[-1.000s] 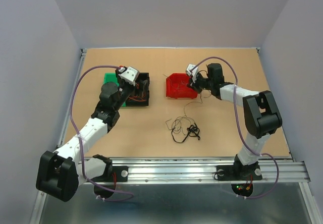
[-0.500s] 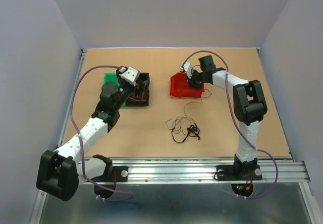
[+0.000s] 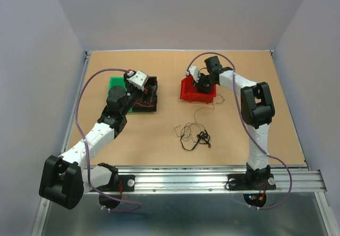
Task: Untangle the cables
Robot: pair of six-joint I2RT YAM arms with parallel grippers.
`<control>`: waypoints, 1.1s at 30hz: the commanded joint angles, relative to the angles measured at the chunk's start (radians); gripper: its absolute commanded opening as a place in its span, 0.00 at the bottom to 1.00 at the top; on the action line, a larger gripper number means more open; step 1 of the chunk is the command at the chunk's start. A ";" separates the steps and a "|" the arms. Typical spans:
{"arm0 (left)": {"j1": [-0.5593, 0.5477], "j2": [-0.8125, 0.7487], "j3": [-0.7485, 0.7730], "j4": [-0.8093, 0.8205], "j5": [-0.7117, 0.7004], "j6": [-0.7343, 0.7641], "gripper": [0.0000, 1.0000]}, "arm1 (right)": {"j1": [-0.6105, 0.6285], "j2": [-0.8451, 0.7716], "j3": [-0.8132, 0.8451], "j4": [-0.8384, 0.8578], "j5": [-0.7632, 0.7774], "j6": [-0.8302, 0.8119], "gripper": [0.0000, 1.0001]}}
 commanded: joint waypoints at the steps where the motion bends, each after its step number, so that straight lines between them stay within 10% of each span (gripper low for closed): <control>1: 0.001 -0.012 0.026 0.045 0.016 0.009 0.84 | 0.010 -0.063 0.045 -0.059 -0.051 0.009 0.24; 7: 0.003 -0.012 0.025 0.045 0.017 0.011 0.84 | 0.022 -0.156 0.051 -0.057 -0.009 0.038 0.38; 10: 0.001 -0.009 0.026 0.045 0.020 0.009 0.84 | 0.022 -0.187 0.038 -0.059 0.008 0.046 0.68; 23: 0.003 -0.014 0.025 0.043 0.023 0.012 0.84 | 0.022 -0.274 0.098 -0.016 -0.084 0.219 0.67; 26: 0.003 -0.014 0.025 0.043 0.039 0.022 0.84 | 0.025 -0.325 0.080 0.054 -0.169 0.423 0.85; 33: 0.003 -0.020 0.013 0.043 0.080 0.035 0.88 | 0.102 -0.642 -0.381 0.490 -0.006 0.826 0.91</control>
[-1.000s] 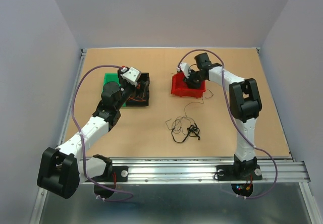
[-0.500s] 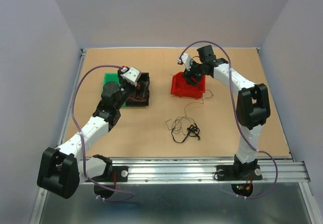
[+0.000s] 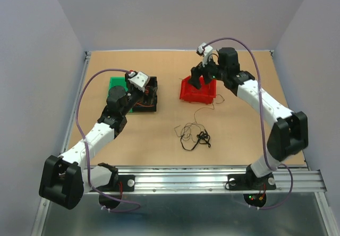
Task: Untangle the cables
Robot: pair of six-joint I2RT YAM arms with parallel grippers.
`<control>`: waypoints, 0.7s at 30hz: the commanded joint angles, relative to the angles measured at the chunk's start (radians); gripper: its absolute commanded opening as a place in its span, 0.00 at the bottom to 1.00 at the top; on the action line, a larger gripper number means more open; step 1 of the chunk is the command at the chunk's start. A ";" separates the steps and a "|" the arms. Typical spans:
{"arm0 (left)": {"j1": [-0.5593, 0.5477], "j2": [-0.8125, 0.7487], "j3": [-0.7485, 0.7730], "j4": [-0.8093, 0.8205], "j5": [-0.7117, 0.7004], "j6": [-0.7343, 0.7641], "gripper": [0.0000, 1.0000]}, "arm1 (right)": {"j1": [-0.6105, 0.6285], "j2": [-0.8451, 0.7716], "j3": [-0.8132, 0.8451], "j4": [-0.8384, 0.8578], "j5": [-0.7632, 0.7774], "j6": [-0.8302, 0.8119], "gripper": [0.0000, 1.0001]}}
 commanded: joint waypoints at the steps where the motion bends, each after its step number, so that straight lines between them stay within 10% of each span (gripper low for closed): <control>1: 0.000 -0.020 0.011 0.043 0.053 0.029 0.90 | 0.051 -0.212 -0.250 0.298 0.147 0.406 0.91; 13: -0.066 0.011 0.014 -0.011 0.222 0.128 0.97 | 0.051 -0.789 -0.918 0.425 0.340 0.739 1.00; 21: -0.244 0.051 0.011 -0.094 0.165 0.286 0.96 | 0.051 -0.969 -1.097 0.400 0.373 0.787 0.87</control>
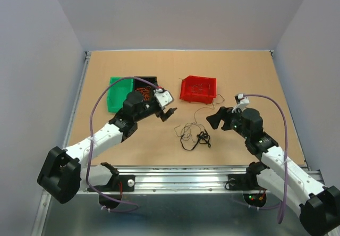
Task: Untangle the cables
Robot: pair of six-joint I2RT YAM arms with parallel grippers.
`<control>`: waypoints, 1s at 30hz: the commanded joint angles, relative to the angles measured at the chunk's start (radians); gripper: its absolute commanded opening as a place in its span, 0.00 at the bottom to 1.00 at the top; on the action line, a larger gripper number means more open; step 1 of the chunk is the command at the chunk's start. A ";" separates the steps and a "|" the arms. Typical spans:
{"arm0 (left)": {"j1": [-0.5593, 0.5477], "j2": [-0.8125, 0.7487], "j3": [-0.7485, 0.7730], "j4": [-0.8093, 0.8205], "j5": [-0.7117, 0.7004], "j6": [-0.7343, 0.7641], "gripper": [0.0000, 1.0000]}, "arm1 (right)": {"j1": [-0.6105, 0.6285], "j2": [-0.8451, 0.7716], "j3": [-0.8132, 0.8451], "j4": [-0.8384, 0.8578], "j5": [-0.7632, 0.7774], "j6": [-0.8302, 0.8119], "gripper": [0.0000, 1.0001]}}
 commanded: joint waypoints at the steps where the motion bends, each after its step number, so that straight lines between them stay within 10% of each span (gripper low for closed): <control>1: -0.071 0.019 0.013 -0.034 -0.016 0.117 0.96 | -0.001 -0.014 -0.021 0.060 0.056 0.055 0.86; 11: -0.144 0.150 0.077 -0.166 0.028 0.198 0.92 | 0.012 0.147 -0.019 0.126 -0.031 0.065 0.56; 30: -0.187 0.163 0.080 -0.176 -0.027 0.209 0.89 | 0.152 0.423 0.071 0.190 -0.058 -0.011 0.46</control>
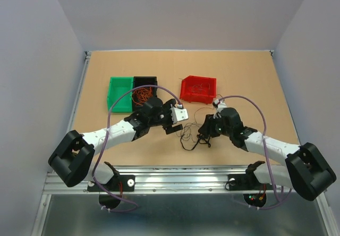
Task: Untangle the cables
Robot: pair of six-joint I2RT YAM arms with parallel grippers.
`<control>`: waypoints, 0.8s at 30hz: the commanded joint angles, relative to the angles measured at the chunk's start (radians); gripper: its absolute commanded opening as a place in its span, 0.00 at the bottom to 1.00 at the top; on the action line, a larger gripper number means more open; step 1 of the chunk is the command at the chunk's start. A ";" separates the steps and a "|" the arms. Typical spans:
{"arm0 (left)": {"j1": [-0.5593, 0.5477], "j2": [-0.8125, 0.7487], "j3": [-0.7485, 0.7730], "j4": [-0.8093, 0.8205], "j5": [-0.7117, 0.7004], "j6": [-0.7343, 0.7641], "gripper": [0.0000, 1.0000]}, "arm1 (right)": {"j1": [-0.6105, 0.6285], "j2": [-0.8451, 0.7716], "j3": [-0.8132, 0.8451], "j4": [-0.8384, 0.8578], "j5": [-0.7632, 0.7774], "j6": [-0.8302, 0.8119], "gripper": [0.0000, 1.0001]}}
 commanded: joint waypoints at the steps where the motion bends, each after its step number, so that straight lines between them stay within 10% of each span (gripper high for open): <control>1: -0.004 -0.028 0.042 0.026 -0.012 0.004 0.89 | 0.028 0.036 0.080 0.080 -0.015 -0.026 0.46; 10: -0.004 -0.020 0.044 0.043 -0.050 -0.015 0.87 | 0.058 0.140 0.102 0.256 -0.093 -0.009 0.10; 24: -0.004 -0.104 0.001 0.091 -0.058 -0.038 0.86 | 0.132 -0.097 0.013 0.474 -0.185 0.040 0.01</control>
